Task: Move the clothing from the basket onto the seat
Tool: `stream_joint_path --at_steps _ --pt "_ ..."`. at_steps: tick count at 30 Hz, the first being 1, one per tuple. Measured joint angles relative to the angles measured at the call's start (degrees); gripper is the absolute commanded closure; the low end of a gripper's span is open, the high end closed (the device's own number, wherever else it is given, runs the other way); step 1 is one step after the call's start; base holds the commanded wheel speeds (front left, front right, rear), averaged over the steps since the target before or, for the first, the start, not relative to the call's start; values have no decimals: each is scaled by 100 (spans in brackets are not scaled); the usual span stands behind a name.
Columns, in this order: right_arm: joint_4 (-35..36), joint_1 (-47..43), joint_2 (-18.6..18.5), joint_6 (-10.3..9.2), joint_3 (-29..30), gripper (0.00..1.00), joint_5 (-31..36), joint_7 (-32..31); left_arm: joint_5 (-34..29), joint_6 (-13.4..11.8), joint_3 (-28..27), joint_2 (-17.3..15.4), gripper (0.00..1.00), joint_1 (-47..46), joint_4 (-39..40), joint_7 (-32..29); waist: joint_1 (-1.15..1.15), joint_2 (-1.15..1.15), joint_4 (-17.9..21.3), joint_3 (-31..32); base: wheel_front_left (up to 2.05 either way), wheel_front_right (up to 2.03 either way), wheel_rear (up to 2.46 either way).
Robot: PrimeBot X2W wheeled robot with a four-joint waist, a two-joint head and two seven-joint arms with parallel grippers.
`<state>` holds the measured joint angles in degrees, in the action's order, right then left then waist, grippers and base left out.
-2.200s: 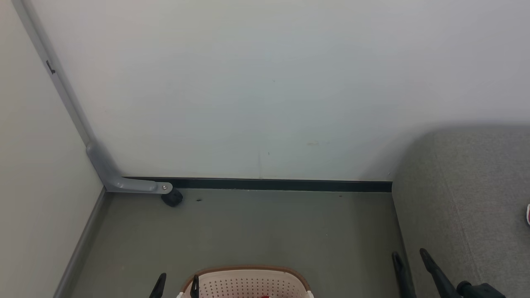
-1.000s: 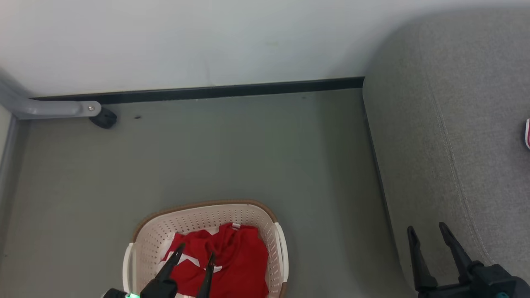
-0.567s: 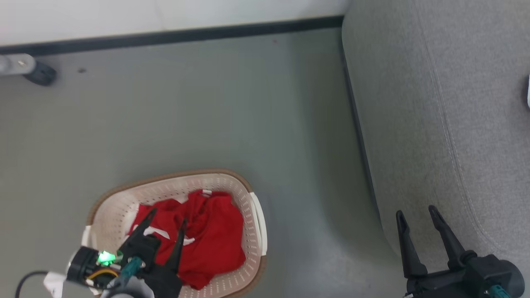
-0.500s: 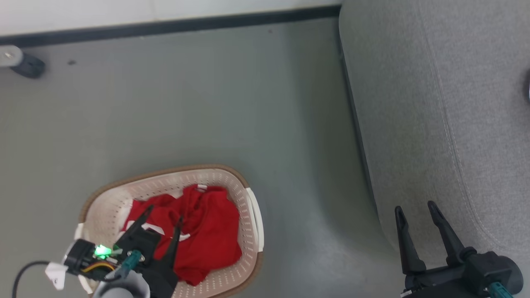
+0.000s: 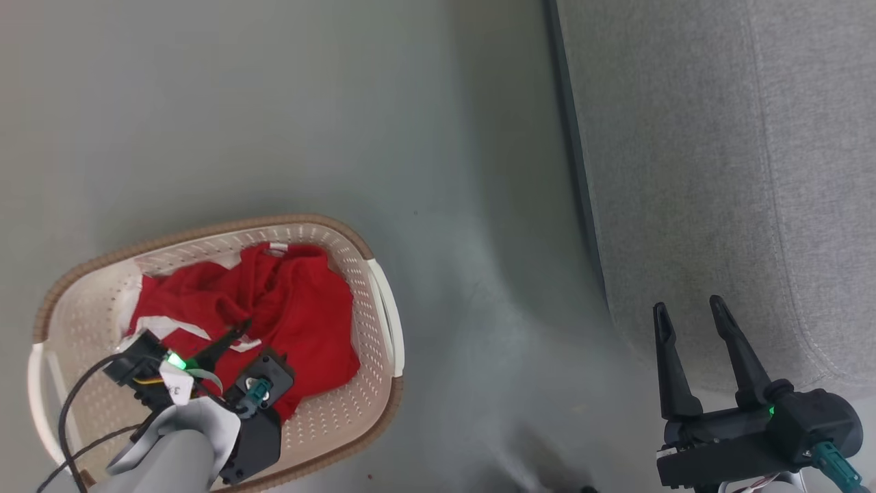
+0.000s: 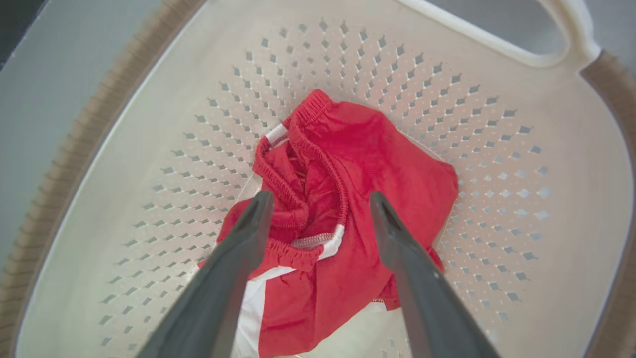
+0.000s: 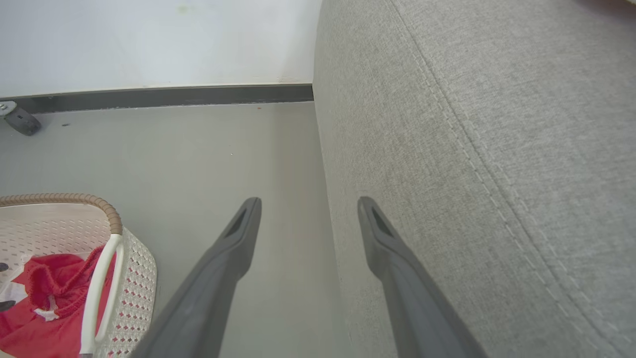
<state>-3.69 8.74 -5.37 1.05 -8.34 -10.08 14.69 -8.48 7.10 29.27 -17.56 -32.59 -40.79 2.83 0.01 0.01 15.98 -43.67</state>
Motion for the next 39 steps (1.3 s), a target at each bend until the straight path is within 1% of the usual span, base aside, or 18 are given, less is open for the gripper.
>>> stream_joint_path --at_steps 6,10,12,16,19,22,24,27,33,37,39 --pt "11 2 20 -11 57 0 1 1 -78 7 324 62 0 -260 -421 -118 0 0 56 -291 0 0 0" --pt "71 2 23 -13 75 0 5 1 -78 45 445 237 0 -534 -617 -132 -1 0 29 -409 0 0 0" --pt "121 1 25 -55 87 0 13 0 -77 45 475 310 0 -648 -761 -175 -1 -1 6 -460 0 0 0" --pt "189 1 27 -57 91 0 49 0 -76 45 545 355 0 -868 -1058 -231 -1 0 -49 -561 0 0 0" --pt "286 -2 27 -62 100 0 103 1 -142 45 804 400 0 -1040 -1255 -258 -1 -1 -96 -634 0 0 0" --pt "372 -13 27 -64 108 0 202 1 -179 45 872 544 0 -1185 -1439 -276 -1 -1 -150 -709 0 0 0" --pt "412 -21 25 -107 116 0 222 1 -177 45 865 611 0 -1272 -1579 -320 -1 -1 -188 -755 0 0 0" --pt "555 -24 20 -116 157 0 245 1 -127 45 786 700 0 -1432 -1806 -359 -1 -1 -254 -837 0 0 0" --pt "733 -82 22 -155 129 0 304 1 47 33 510 757 0 -1819 -2073 -404 -1 -1 -329 -921 0 0 0" --pt "757 -107 23 -155 122 0 304 1 148 -115 339 843 0 -2013 -2270 -445 -1 -2 -367 -962 0 0 0" --pt "798 -108 23 -155 120 0 305 1 210 -231 225 875 0 -2036 -2380 -511 -1 -1 -382 -974 0 0 0"
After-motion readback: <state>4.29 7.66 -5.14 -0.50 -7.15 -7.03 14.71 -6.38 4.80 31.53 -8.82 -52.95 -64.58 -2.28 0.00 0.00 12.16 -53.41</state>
